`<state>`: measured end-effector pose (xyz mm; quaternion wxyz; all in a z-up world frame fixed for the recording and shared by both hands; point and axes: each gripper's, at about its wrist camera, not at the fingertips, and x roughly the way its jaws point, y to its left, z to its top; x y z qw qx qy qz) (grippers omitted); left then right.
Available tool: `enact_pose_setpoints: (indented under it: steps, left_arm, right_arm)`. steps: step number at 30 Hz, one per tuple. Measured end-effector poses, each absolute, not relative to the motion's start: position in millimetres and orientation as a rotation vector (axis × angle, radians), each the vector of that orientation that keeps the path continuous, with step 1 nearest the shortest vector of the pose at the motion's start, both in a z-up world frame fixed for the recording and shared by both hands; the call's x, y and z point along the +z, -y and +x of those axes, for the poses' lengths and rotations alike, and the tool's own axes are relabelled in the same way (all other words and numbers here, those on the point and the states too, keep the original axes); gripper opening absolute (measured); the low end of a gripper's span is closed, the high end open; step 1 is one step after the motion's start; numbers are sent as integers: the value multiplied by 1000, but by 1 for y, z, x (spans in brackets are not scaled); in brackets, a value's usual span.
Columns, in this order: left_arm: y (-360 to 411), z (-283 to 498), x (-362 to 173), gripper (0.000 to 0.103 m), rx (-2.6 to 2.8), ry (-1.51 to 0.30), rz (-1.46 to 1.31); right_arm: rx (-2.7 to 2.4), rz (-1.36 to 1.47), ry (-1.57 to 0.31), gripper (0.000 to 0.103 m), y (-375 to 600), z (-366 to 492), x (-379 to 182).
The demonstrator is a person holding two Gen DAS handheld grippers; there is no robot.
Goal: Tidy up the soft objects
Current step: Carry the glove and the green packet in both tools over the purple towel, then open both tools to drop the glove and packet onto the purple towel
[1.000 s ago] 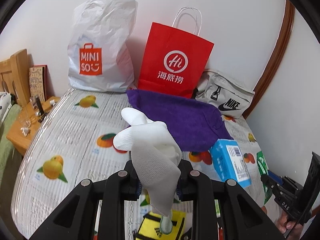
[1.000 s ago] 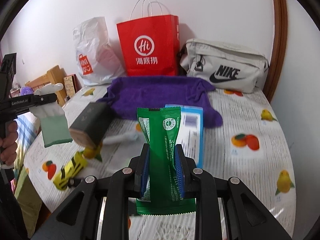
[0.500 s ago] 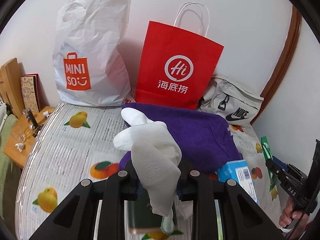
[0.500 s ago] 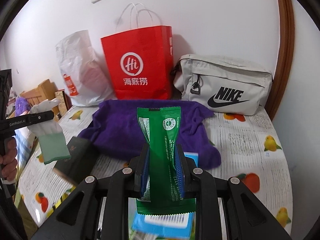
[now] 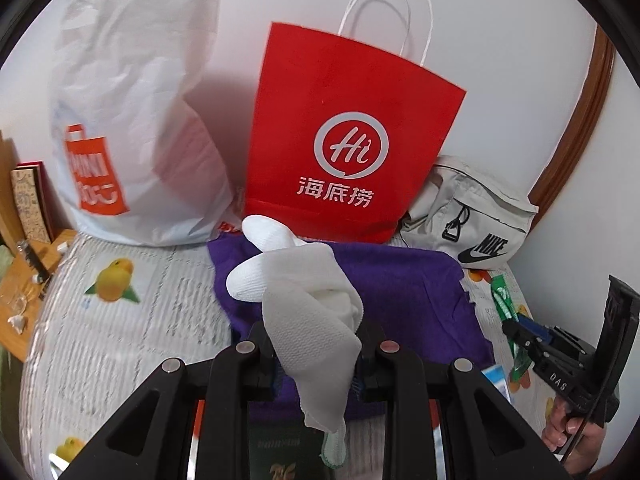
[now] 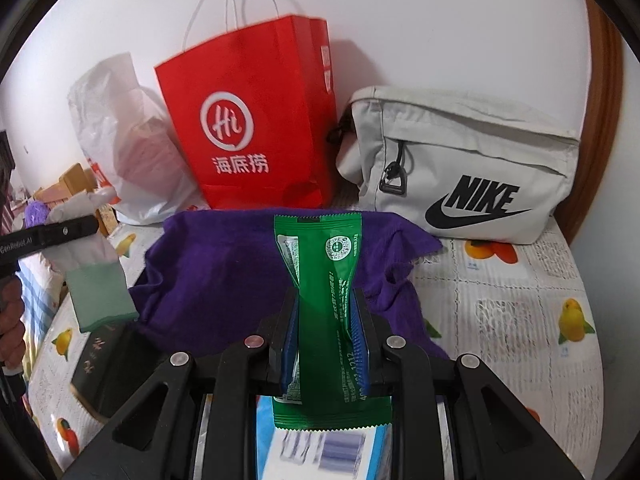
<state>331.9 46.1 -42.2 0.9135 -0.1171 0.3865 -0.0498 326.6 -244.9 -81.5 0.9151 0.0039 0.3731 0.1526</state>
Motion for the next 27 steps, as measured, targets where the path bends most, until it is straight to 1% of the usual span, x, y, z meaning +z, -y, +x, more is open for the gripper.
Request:
enact_pose_setpoints:
  steps: [6, 11, 20, 23, 27]
  left_arm:
    - [-36, 373, -77, 24, -124, -886, -224]
    - [-36, 392, -103, 24, -124, -955, -240]
    - [-36, 409, -124, 24, -110, -1004, -238]
    - [-36, 412, -128, 26, -117, -1013, -237]
    - [-38, 414, -131, 28, -121, -1021, -239]
  right_arm:
    - [318, -5, -817, 25, 242, 354, -102]
    - [330, -35, -877, 25, 236, 370, -122]
    - [343, -41, -960, 25, 235, 393, -144]
    - [348, -31, -977, 26, 235, 396, -148]
    - [348, -34, -994, 31, 234, 397, -153]
